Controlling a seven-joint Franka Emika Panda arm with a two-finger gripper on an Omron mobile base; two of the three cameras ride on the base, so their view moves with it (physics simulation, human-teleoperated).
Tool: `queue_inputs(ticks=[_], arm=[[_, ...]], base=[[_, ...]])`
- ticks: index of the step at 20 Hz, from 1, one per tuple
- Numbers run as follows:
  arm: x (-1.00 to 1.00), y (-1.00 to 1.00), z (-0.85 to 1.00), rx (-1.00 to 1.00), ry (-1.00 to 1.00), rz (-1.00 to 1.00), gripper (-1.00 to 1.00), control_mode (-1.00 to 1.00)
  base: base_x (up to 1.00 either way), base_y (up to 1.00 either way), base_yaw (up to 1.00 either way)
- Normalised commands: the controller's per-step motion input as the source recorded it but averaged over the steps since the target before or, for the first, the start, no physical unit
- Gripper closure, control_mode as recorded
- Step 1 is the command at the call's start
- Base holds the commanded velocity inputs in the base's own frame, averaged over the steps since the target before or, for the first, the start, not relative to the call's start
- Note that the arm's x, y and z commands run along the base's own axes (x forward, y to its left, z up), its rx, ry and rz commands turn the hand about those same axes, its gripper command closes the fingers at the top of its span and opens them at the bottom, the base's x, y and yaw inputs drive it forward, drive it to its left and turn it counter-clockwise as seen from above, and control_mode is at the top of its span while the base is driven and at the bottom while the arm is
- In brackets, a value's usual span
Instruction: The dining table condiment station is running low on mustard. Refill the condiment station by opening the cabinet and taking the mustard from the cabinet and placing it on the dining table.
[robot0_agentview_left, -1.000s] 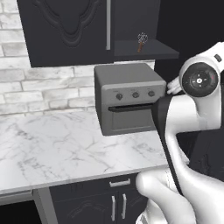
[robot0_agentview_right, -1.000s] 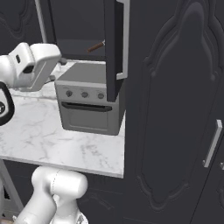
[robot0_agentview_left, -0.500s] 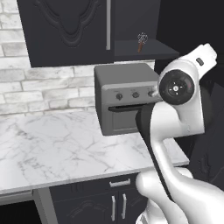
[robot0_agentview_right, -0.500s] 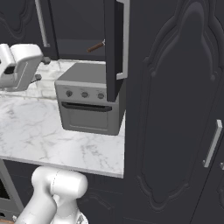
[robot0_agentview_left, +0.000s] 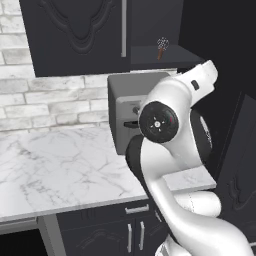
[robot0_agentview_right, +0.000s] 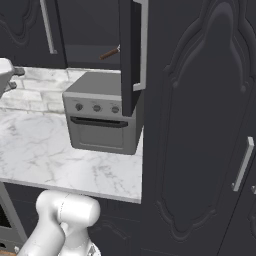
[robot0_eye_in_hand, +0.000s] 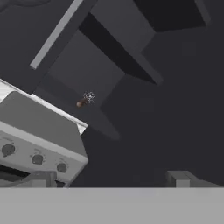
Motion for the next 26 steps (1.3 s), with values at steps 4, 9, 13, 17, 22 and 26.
queue_inputs(ticks=[4, 9, 13, 17, 22, 26], arm=[[-0.02, 0.46, -0.03, 0.36, -0.19, 0.13, -1.0, -1.0], [0.16, 0.0, 0.36, 0.49, -0.11, 0.27, -1.0, -1.0], [0.38, -0.02, 0.16, 0.16, -0.03, 0.29, -1.0, -1.0], [0.33, 0.2, -0.06, 0.0, 0.04, 0.1, -1.0, -1.0], [0.33, 0.04, -0.11, 0.02, 0.04, 0.07, -1.0, -1.0], [0.21, 0.0, 0.0, 0.1, 0.0, 0.08, -1.0, -1.0]], base=[[0.0, 0.0, 0.0], [0.0, 0.0, 0.0], [0.0, 0.0, 0.0], [0.0, 0.0, 0.0], [0.0, 0.0, 0.0], [0.0, 0.0, 0.0]])
